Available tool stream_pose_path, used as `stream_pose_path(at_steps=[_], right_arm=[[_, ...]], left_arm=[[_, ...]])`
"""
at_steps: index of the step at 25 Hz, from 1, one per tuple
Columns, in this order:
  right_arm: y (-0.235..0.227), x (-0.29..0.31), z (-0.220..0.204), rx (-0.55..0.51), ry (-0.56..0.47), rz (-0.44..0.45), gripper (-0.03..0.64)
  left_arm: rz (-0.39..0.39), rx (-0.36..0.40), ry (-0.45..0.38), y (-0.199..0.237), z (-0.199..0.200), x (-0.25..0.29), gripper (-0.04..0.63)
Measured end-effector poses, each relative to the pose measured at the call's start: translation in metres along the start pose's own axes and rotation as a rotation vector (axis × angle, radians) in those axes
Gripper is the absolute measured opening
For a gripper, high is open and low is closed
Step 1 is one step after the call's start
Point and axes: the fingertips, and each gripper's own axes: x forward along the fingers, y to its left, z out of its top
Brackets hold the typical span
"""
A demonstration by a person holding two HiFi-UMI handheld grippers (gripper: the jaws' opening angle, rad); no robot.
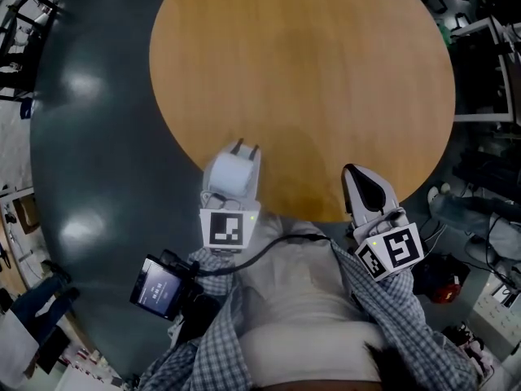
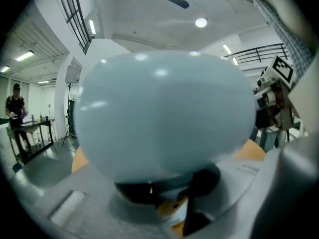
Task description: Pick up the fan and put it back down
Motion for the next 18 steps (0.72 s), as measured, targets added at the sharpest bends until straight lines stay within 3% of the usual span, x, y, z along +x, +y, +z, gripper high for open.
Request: stream_pose_path(at_steps=[4, 18], right_arm=[[0.002, 0.002, -0.001, -0.003, 0.008, 0.008, 0.003], [0.008, 0.012, 0.0, 0.006, 0.039, 0.003, 0.003]], left_arm=[[0.01, -0.027, 0.008, 0.001, -0.006, -0.001, 0.106], [0.003, -0.01, -0.028, 0.012, -0.01, 0.004, 0.109]])
